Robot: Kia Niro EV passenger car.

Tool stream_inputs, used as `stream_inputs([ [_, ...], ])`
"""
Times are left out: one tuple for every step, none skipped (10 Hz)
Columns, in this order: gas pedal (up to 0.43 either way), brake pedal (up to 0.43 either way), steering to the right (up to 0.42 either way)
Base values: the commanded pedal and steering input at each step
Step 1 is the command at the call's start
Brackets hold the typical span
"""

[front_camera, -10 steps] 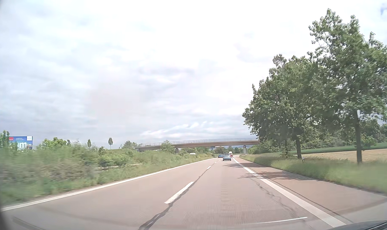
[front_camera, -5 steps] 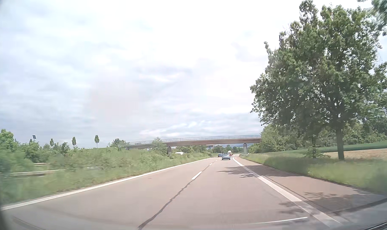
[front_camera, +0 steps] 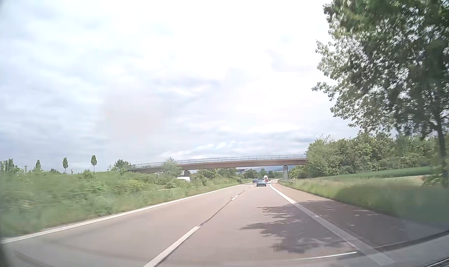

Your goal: Follow the waypoints while adhering to traffic rules and regulations

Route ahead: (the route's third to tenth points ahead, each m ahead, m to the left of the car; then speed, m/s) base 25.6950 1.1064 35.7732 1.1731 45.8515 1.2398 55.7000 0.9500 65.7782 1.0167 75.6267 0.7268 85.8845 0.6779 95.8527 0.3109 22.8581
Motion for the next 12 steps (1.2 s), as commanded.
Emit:
stream_inputs([
  [0.177, 0.0, 0.001],
  [0.177, 0.0, 0.001],
  [0.177, 0.0, 0.001],
  [0.177, 0.0, 0.001],
  [0.177, 0.0, 0.001],
  [0.177, 0.0, 0.001],
  [0.177, 0.0, 0.001],
  [0.177, 0.0, 0.001],
  [0.177, 0.0, 0.001],
  [0.177, 0.0, 0.001],
  [0.177, 0.0, 0.001],
  [0.177, 0.0, 0.001],
])
